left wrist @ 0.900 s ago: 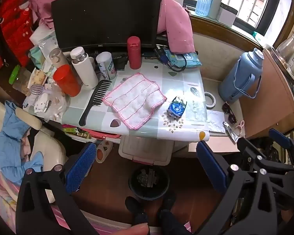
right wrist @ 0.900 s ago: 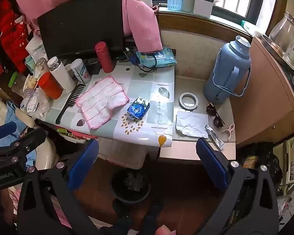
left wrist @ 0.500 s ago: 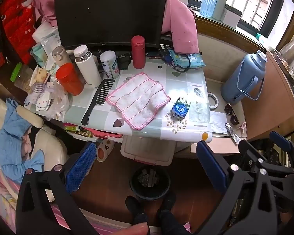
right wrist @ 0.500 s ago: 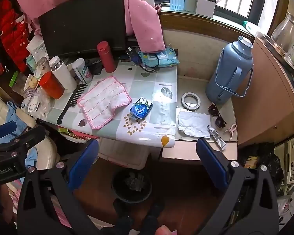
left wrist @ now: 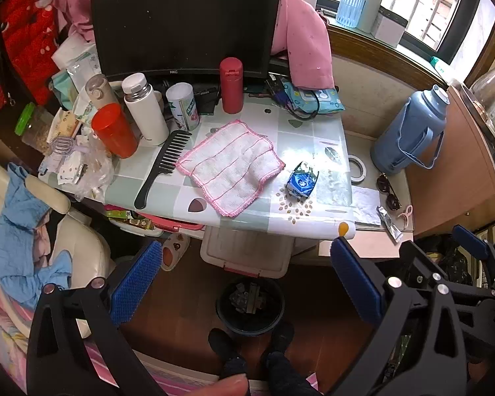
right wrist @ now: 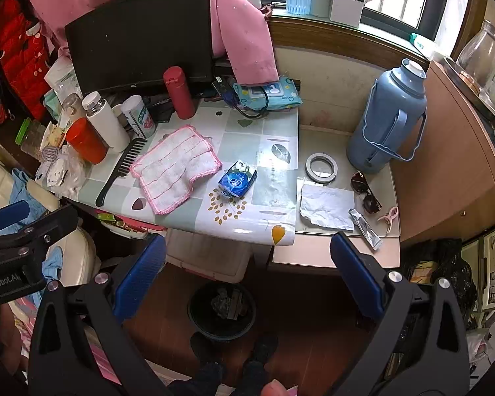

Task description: Collect trash

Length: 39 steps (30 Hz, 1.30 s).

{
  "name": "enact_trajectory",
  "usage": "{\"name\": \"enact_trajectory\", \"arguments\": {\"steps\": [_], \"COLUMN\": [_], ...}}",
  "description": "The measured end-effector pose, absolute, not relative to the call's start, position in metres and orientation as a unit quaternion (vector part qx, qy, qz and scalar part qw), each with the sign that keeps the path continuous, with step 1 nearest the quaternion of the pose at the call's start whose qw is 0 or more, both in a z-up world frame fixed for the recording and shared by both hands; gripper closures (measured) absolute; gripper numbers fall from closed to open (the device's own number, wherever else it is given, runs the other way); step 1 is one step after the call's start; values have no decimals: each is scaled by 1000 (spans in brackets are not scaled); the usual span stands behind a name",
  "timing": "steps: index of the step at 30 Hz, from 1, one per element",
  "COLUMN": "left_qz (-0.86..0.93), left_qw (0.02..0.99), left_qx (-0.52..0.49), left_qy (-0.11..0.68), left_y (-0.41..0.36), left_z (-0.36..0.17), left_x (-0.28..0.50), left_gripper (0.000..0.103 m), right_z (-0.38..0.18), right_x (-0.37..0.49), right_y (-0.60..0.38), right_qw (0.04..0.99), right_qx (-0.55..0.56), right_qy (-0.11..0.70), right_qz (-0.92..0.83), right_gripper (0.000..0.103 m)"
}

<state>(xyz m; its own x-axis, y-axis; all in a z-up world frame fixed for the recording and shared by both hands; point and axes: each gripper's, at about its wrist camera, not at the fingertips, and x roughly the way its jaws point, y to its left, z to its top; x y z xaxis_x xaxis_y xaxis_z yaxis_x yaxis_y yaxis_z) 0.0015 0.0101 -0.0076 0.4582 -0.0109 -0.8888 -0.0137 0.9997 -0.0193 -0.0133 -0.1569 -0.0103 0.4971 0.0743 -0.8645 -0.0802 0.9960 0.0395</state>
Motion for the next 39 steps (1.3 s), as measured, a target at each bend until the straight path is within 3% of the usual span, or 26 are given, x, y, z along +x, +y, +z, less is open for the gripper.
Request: {"name": "enact_trajectory", "arguments": {"steps": [39], "left_qz": [-10], "left_qw": [850], "left_qx": [-25], "left_qy": [527], "left_y": [10], "left_z": [-15], "left_x": [-8], "left_gripper": [4], "right_z": [-11], "right_x": [-23], "right_y": [-149], "right_qw": [862], "right_qx": [4], "right_qy": [505], "right_qz": [36], "right_gripper": [4]}}
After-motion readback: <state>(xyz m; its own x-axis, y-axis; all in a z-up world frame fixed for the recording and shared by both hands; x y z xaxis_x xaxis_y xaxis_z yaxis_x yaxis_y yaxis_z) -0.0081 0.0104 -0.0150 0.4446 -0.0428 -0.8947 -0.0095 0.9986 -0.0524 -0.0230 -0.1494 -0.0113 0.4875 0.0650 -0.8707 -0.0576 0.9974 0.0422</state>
